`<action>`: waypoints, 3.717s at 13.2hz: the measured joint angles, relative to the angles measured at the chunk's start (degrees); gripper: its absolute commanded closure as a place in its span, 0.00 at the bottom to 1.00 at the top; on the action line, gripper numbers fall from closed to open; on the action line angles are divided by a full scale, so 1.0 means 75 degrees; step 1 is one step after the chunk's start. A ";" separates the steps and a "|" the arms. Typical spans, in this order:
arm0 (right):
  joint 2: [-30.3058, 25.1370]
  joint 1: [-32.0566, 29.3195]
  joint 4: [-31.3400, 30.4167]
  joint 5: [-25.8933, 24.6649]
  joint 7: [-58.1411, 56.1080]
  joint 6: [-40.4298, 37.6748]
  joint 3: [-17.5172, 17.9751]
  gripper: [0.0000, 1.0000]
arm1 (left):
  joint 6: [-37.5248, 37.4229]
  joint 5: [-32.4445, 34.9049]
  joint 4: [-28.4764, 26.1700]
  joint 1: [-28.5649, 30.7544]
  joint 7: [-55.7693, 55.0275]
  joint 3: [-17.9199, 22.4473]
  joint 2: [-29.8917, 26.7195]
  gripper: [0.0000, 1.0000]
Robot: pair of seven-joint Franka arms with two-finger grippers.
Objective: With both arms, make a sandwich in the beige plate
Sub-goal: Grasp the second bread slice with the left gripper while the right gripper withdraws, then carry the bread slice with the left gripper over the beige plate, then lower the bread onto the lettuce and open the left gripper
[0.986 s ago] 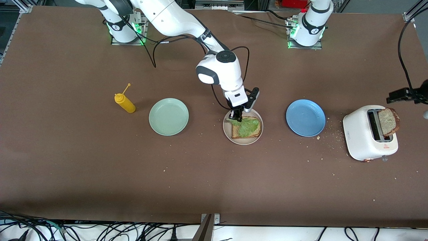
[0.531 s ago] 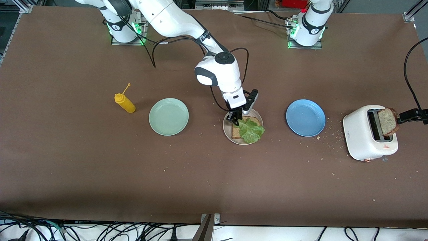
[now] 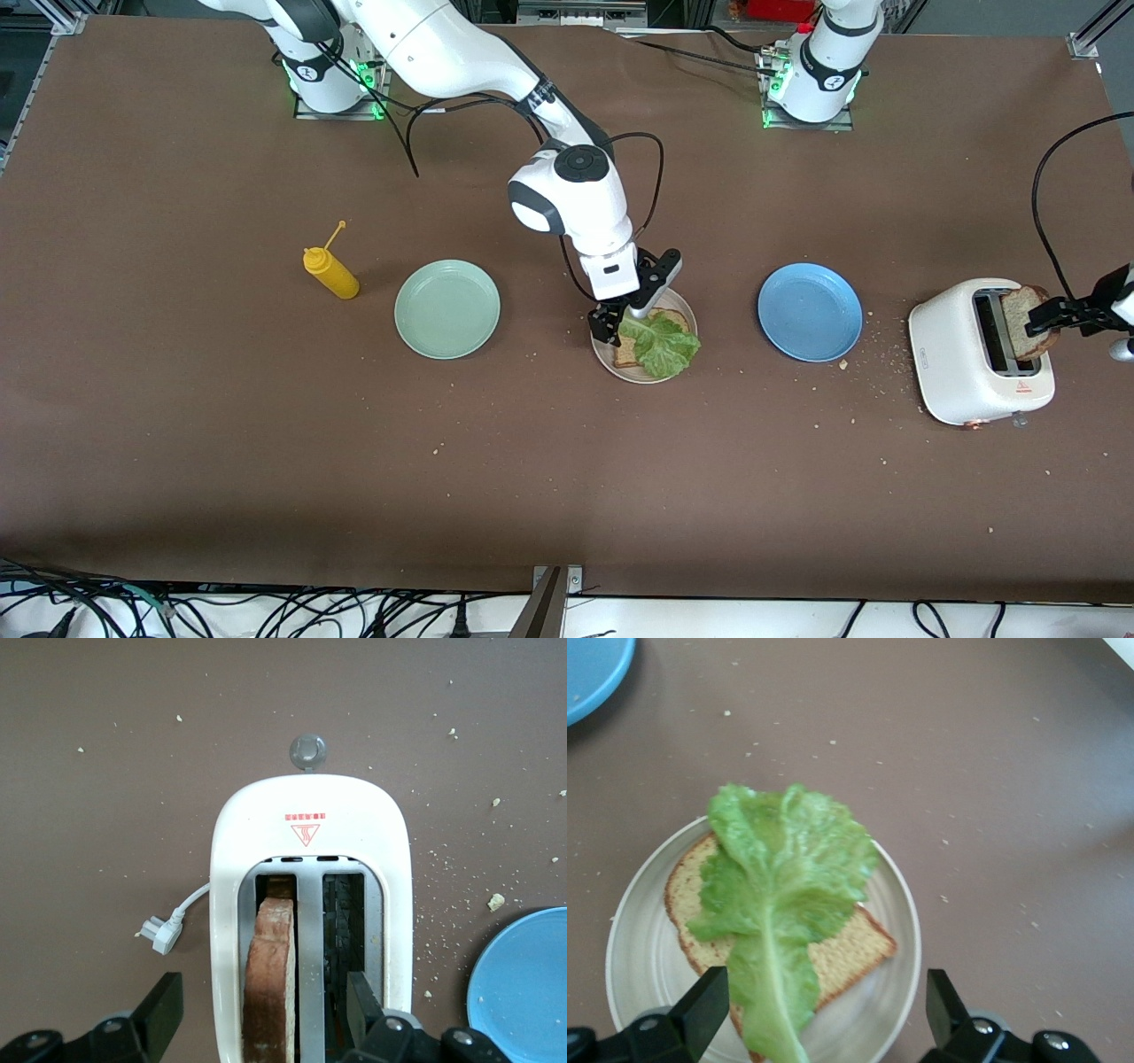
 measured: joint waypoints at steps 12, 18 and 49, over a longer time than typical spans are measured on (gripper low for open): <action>-0.3060 -0.2462 0.0141 0.1510 -0.0048 -0.6313 -0.0313 0.01 | -0.0858 0.0000 -0.0069 0.0089 -0.0010 -0.0057 -0.0813 1.00; -0.3473 -0.2551 0.0082 0.1537 -0.0377 -0.7627 -0.2006 0.00 | -0.3451 -0.0001 0.1479 0.0062 -0.0055 -0.1188 -0.1084 1.00; -0.4273 -0.6088 -0.0083 0.0783 0.0248 -0.7712 0.0647 0.00 | -0.2616 -0.8708 0.1701 -0.1904 0.3372 -0.1843 0.4743 0.96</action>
